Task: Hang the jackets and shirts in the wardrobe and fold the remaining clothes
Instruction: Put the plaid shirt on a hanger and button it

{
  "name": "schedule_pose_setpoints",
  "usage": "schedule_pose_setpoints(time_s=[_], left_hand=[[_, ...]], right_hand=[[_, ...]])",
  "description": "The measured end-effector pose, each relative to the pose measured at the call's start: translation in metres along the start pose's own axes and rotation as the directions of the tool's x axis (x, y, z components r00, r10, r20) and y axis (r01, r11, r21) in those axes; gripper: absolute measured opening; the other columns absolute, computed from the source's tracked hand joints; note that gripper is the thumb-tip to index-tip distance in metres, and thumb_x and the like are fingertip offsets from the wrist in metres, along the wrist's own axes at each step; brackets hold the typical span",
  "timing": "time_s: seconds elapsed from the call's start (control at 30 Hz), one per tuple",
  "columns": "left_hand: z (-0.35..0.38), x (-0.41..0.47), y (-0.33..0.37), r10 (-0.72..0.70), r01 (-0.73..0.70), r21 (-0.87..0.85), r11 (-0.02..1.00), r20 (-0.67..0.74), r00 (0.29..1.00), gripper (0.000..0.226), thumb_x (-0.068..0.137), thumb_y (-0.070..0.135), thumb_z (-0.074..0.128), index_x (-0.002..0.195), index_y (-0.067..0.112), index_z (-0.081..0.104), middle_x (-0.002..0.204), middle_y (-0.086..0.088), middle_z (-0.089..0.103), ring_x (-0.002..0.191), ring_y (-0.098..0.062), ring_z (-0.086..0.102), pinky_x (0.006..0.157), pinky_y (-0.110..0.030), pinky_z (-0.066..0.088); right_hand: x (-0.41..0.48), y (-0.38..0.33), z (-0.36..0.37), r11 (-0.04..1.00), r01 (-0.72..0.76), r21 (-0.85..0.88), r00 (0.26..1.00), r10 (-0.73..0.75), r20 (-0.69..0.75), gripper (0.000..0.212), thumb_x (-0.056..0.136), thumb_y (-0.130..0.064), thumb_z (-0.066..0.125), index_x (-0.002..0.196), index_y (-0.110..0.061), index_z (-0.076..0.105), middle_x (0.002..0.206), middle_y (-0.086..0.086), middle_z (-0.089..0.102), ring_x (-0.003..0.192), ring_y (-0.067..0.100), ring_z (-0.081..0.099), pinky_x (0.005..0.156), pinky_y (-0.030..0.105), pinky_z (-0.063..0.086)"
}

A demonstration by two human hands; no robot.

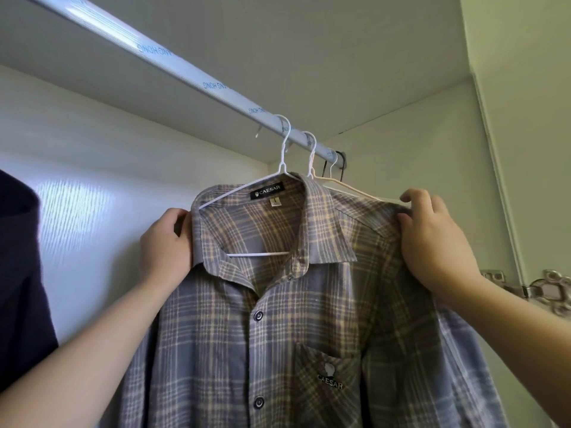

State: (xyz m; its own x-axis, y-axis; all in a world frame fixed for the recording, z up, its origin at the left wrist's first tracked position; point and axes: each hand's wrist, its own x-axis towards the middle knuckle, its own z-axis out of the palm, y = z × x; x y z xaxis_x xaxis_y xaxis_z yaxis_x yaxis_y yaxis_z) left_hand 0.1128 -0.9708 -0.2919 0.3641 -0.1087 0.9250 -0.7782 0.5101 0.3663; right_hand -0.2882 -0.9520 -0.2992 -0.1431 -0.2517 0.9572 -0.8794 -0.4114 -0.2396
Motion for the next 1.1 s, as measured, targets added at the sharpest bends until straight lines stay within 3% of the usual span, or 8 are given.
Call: schedule_pose_setpoints(time_s=[0.1,0.2,0.27,0.37,0.47,0.6,0.87,1.1], left_hand=[[0.000,-0.003,0.004,-0.011,0.009,0.102,0.995,0.022,1.000,0.016,0.100,0.035,0.047,0.098,0.029,0.061,0.091,0.004,0.068,0.087,-0.027,0.062,0.071,-0.039,0.047],[0.000,-0.016,0.026,0.049,-0.017,0.238,0.971,-0.127,0.991,0.033,0.089,0.010,0.057,0.119,0.023,0.063,0.128,-0.008,0.056,0.120,-0.034,0.046,0.098,-0.045,0.031],[-0.004,-0.023,0.053,0.257,-0.224,0.197,0.955,-0.165,0.952,0.053,0.073,-0.008,0.053,0.117,0.020,0.065,0.128,-0.006,0.054,0.121,-0.033,0.044,0.097,-0.038,0.028],[0.002,-0.032,0.094,0.507,-0.511,0.054,0.858,0.070,0.859,0.053,0.068,-0.018,0.050,0.101,0.016,0.073,0.110,-0.001,0.065,0.110,-0.025,0.054,0.097,-0.033,0.036],[0.014,-0.042,0.134,0.388,-0.365,-0.131,0.922,0.316,0.866,0.027,0.092,0.022,0.046,0.087,0.023,0.072,0.091,0.012,0.067,0.089,-0.010,0.061,0.086,-0.033,0.050],[0.042,-0.046,0.157,0.164,-0.131,-0.101,0.986,0.505,0.847,0.068,0.084,0.086,0.039,0.067,0.021,0.052,0.063,0.007,0.056,0.061,-0.013,0.056,0.056,-0.033,0.037],[0.066,-0.033,0.178,0.052,0.099,-0.273,0.957,0.498,0.866,0.028,0.091,0.037,0.069,0.091,0.008,0.072,0.083,-0.008,0.075,0.076,-0.025,0.072,0.077,-0.050,0.059],[0.076,-0.013,0.207,0.146,-0.109,-0.114,0.987,0.397,0.906,0.041,0.093,0.042,0.067,0.070,0.012,0.052,0.065,-0.004,0.057,0.057,-0.020,0.053,0.048,-0.033,0.033]], right_hand=[[-0.002,0.001,-0.004,1.000,0.012,0.002,0.998,-0.012,-0.056,0.016,0.105,-0.035,0.042,0.116,-0.023,0.042,0.119,0.013,0.054,0.078,0.031,0.050,0.065,0.038,0.039],[-0.014,0.001,-0.005,0.994,0.062,-0.094,0.996,-0.067,-0.054,0.023,0.102,-0.045,0.047,0.105,-0.023,0.042,0.111,0.008,0.051,0.072,0.024,0.043,0.056,0.033,0.037],[-0.020,0.001,-0.004,0.980,0.104,-0.171,0.994,-0.109,-0.022,0.030,0.099,-0.052,0.049,0.104,-0.023,0.045,0.114,0.006,0.050,0.077,0.026,0.051,0.055,0.031,0.037],[-0.022,-0.003,-0.006,0.944,0.179,-0.278,0.983,-0.183,0.012,0.045,0.096,-0.065,0.044,0.104,-0.021,0.048,0.123,0.009,0.051,0.095,0.033,0.059,0.060,0.034,0.046],[-0.025,-0.009,-0.007,0.911,0.234,-0.341,0.972,-0.224,0.069,0.059,0.090,-0.076,0.038,0.105,-0.021,0.049,0.130,0.011,0.047,0.106,0.035,0.057,0.069,0.040,0.054],[-0.034,-0.009,-0.007,0.875,0.273,-0.399,0.961,-0.232,0.148,0.060,0.088,-0.072,0.047,0.111,-0.016,0.052,0.138,0.018,0.044,0.110,0.041,0.056,0.079,0.046,0.055],[-0.036,-0.008,-0.009,0.906,0.304,-0.294,0.946,-0.250,0.207,0.033,0.100,-0.043,0.050,0.108,-0.012,0.056,0.150,0.021,0.038,0.121,0.046,0.052,0.084,0.050,0.055],[-0.026,0.000,-0.015,0.966,0.248,-0.068,0.963,-0.238,0.128,0.018,0.104,-0.035,0.042,0.101,-0.018,0.049,0.110,0.004,0.056,0.085,0.030,0.057,0.067,0.036,0.042]])
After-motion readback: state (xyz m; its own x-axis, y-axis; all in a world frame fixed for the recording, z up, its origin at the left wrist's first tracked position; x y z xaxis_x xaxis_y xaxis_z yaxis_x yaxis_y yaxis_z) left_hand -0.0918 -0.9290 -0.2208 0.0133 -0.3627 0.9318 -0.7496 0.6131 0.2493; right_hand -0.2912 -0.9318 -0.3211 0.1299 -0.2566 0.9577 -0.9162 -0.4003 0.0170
